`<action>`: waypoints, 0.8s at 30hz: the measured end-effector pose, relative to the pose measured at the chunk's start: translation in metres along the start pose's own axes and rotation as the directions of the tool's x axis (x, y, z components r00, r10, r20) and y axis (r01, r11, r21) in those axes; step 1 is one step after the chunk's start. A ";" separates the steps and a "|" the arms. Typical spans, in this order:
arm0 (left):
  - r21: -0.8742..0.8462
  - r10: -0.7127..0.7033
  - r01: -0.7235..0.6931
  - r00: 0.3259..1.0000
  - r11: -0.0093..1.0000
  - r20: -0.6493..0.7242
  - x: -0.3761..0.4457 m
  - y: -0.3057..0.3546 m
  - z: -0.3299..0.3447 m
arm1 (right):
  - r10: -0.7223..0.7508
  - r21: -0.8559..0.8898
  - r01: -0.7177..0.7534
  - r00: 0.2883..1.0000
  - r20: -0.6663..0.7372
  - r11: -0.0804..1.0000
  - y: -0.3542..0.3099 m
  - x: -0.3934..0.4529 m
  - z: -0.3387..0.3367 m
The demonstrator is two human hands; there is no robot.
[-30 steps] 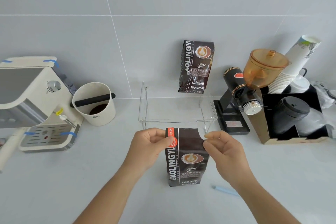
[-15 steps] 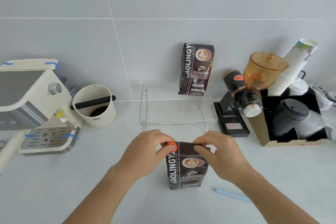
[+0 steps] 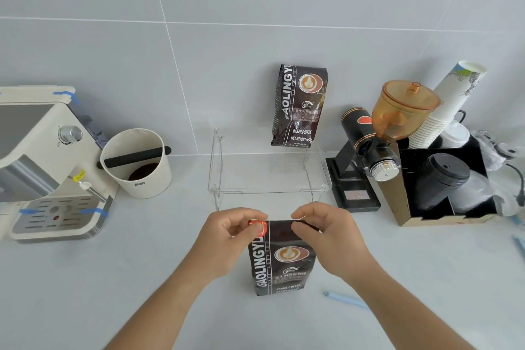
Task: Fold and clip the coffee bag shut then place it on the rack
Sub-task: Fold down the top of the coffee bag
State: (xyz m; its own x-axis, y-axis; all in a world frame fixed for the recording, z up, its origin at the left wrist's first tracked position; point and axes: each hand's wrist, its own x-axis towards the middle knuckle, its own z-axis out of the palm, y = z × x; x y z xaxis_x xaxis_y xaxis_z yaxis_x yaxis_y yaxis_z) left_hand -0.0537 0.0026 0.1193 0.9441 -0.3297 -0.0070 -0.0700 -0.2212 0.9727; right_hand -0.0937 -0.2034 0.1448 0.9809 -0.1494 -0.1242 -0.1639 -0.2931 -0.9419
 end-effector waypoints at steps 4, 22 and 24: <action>-0.002 -0.060 0.060 0.996 0.998 0.071 -0.003 -0.003 0.001 | 0.096 0.100 -0.095 0.995 -0.009 0.990 0.000 0.003 0.003; 0.521 0.020 -0.111 0.984 0.847 0.177 -0.007 -0.002 -0.006 | -0.140 -0.426 0.273 0.938 0.317 0.862 0.020 0.001 -0.021; 0.514 0.025 -0.095 0.990 0.853 0.141 -0.008 -0.003 -0.006 | -0.158 -0.394 0.270 0.942 0.295 0.879 0.025 0.002 -0.022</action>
State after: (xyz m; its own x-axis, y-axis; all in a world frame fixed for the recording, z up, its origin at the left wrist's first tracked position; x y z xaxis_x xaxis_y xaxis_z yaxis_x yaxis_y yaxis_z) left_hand -0.0590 0.0115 0.1183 0.8873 -0.4609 -0.0147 -0.3148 -0.6288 0.7110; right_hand -0.0985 -0.2319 0.1283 0.9811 0.1839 -0.0604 0.0801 -0.6698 -0.7382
